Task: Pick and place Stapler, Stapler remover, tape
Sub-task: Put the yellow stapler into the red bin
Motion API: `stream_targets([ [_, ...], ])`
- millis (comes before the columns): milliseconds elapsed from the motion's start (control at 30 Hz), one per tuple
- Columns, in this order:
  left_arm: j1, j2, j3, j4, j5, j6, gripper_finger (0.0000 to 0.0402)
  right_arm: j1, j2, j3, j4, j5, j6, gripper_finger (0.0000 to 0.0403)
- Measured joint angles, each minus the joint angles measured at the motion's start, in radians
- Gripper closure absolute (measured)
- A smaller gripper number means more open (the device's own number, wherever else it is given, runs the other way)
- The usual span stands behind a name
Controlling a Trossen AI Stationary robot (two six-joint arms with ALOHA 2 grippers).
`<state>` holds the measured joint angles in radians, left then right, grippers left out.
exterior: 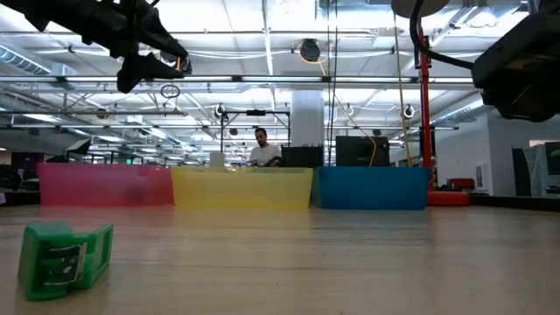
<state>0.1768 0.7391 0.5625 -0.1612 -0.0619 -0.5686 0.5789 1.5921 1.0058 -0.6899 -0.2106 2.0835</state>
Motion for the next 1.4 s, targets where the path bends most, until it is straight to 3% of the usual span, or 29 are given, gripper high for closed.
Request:
stream_targets([
  [200,0.0,0.0,0.0,0.0,0.009,0.051,0.0206,0.0,0.0,0.0,0.041,-0.005,0.068,0.0239],
  [433,0.0,0.0,0.0,0.0,0.009,0.096,0.0206,0.0,-0.002,0.0,0.05,-0.106,0.101,0.0239],
  [733,0.0,0.0,0.0,-0.003,0.009,0.103,0.0206,0.0,-0.002,0.0,0.046,-0.111,0.099,0.0239],
  [967,0.0,0.0,0.0,-0.003,0.008,0.114,0.0206,0.011,-0.002,0.0,0.022,-0.21,0.101,0.0239],
  [1233,0.0,0.0,0.0,-0.004,-0.018,0.123,0.0206,0.032,-0.003,0.0,-0.03,-0.074,0.166,0.0239],
  [1400,0.0,0.0,0.0,-0.004,-0.018,0.123,0.0206,0.031,-0.003,0.0,-0.03,-0.053,0.184,0.0239],
])
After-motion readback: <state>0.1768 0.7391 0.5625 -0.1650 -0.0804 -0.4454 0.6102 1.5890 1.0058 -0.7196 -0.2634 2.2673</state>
